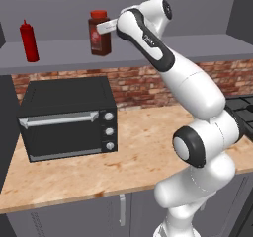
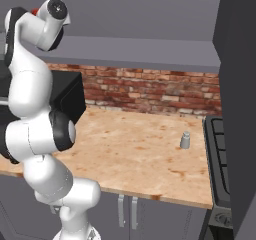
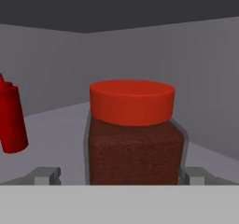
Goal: Collect the paprika, ketchup, and shaker from the cabinet and place them next to the stove.
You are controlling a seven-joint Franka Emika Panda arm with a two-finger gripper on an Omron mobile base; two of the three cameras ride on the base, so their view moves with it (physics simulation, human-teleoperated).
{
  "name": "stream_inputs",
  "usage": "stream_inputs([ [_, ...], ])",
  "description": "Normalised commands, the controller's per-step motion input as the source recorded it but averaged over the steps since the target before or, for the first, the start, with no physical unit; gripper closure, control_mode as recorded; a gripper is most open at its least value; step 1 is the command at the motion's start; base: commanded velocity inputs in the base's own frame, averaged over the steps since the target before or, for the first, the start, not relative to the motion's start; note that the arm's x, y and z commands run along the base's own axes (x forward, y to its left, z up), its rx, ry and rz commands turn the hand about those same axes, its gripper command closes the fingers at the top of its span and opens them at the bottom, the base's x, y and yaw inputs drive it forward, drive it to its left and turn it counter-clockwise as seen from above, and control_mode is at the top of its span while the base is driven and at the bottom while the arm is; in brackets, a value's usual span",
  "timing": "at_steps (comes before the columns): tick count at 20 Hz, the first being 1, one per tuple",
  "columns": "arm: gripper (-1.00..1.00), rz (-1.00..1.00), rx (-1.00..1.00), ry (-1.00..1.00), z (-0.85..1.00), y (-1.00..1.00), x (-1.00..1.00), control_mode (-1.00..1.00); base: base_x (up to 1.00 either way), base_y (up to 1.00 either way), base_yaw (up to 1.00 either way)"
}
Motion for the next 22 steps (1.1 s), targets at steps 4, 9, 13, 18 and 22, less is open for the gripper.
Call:
stream_inputs([
  [4, -1.0, 0.03, 0.0, 0.0, 0.0, 0.0, 0.01, -1.0, 0.0, 0.0, 0.0],
  [9, -1.0, 0.01, 0.0, 0.0, 0.0, -0.08, 0.0, -1.0, 0.0, 0.0, 0.0],
  [13, -1.0, 0.0, 0.0, 0.0, 0.0, -0.08, 0.0, -1.0, 0.0, 0.0, 0.0],
  [18, -1.0, 0.0, 0.0, 0.0, 0.0, -0.04, 0.0, -1.0, 0.0, 0.0, 0.0],
  [22, -1.0, 0.01, 0.0, 0.0, 0.0, 0.0, 0.06, -1.0, 0.0, 0.0, 0.0],
])
